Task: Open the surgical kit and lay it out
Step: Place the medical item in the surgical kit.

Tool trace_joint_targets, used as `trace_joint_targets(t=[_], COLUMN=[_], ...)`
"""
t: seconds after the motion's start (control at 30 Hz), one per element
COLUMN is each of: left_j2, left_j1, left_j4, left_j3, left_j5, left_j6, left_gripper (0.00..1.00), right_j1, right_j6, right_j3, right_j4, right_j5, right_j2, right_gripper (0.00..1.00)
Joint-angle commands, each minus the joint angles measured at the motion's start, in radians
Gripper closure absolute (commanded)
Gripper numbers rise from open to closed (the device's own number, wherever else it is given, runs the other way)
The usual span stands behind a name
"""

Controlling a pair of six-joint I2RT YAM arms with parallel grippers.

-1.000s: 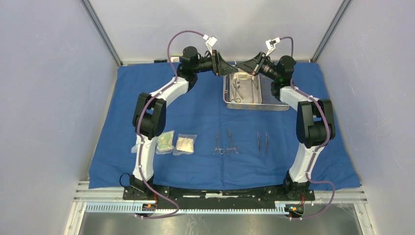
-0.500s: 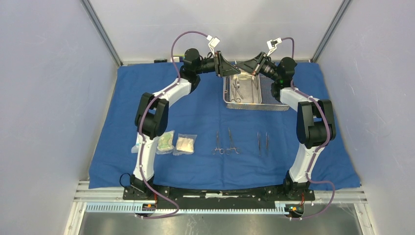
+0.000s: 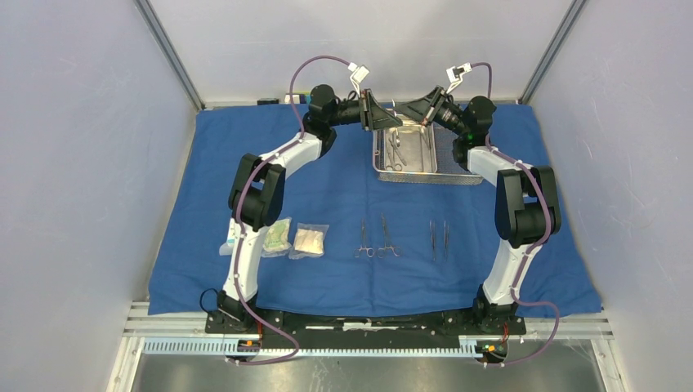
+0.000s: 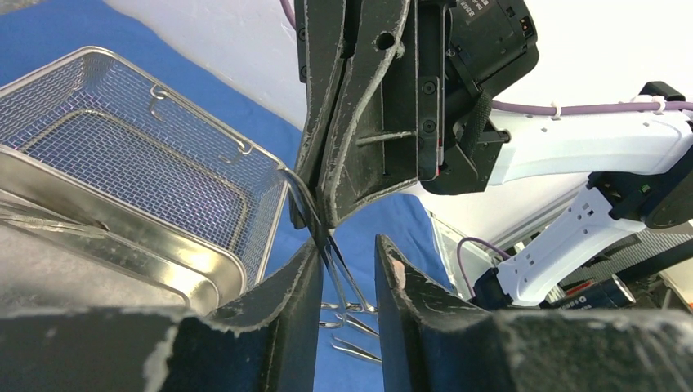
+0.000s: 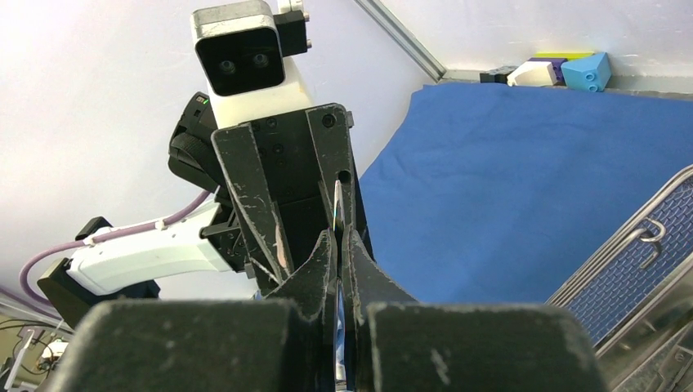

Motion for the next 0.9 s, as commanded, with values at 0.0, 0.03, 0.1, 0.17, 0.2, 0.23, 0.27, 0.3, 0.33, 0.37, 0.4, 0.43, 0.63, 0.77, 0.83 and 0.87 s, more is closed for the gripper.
trace_joint_targets(t=[0.0, 0.03, 0.1, 0.17, 0.2, 0.23, 0.27, 0.3, 0.33, 0.37, 0.4, 0.43, 0.63, 0.77, 0.83, 0.87], left_j2=[0.013, 0.014, 0.018, 0.019, 0.021, 0.022, 0.022, 0.022, 0.021, 0.019, 0.017, 0.015, -0.015, -0.045, -0.065, -0.072], left_j1=[-0.004, -0.005, -0.006, -0.005, -0.005, -0.004, -0.004, -0.004, -0.005, -0.004, -0.004, -0.004, -0.005, -0.004, -0.005, -0.005], left_j4=[0.054, 0.055, 0.052, 0.052, 0.048, 0.044, 0.041, 0.038, 0.032, 0.027, 0.017, 0.008, -0.066, -0.155, -0.217, -0.245], left_j3=[0.034, 0.037, 0.042, 0.046, 0.050, 0.052, 0.054, 0.055, 0.055, 0.053, 0.052, 0.049, 0.035, 0.022, 0.016, 0.015], left_j5=[0.013, 0.013, 0.013, 0.013, 0.012, 0.013, 0.013, 0.013, 0.013, 0.013, 0.011, 0.010, 0.001, -0.019, -0.035, -0.044], left_j6=[-0.040, -0.041, -0.044, -0.045, -0.044, -0.044, -0.044, -0.044, -0.042, -0.041, -0.038, -0.033, 0.008, 0.062, 0.101, 0.120], left_gripper=[0.66, 0.67, 0.69, 0.73, 0.75, 0.77, 0.79, 0.81, 0.83, 0.85, 0.88, 0.93, 0.98, 0.98, 0.98, 0.98], right_j1=[0.002, 0.001, 0.002, 0.003, 0.002, 0.001, 0.002, 0.002, 0.001, 0.002, 0.002, 0.001, -0.007, -0.011, -0.015, -0.019], right_j6=[0.003, 0.002, 0.001, -0.001, -0.001, -0.003, -0.004, -0.006, -0.006, -0.012, -0.018, -0.027, -0.061, -0.114, -0.146, -0.160], right_j3=[-0.007, -0.008, -0.009, -0.010, -0.011, -0.011, -0.010, -0.011, -0.012, -0.011, -0.010, -0.010, -0.007, 0.007, 0.017, 0.023], right_j4=[0.053, 0.053, 0.053, 0.051, 0.051, 0.051, 0.050, 0.050, 0.050, 0.047, 0.039, 0.030, 0.003, -0.032, -0.057, -0.073], right_j5=[0.005, 0.006, 0.005, 0.003, 0.003, 0.003, 0.003, 0.003, 0.003, 0.003, 0.002, 0.002, -0.001, -0.010, -0.015, -0.017], right_j2=[-0.043, -0.044, -0.045, -0.047, -0.047, -0.048, -0.048, -0.047, -0.048, -0.049, -0.051, -0.052, -0.056, -0.059, -0.063, -0.065], right_gripper=[1.00, 1.00, 1.00, 1.00, 1.00, 1.00, 1.00, 1.00, 1.00, 1.00, 0.99, 0.98, 0.89, 0.75, 0.63, 0.60])
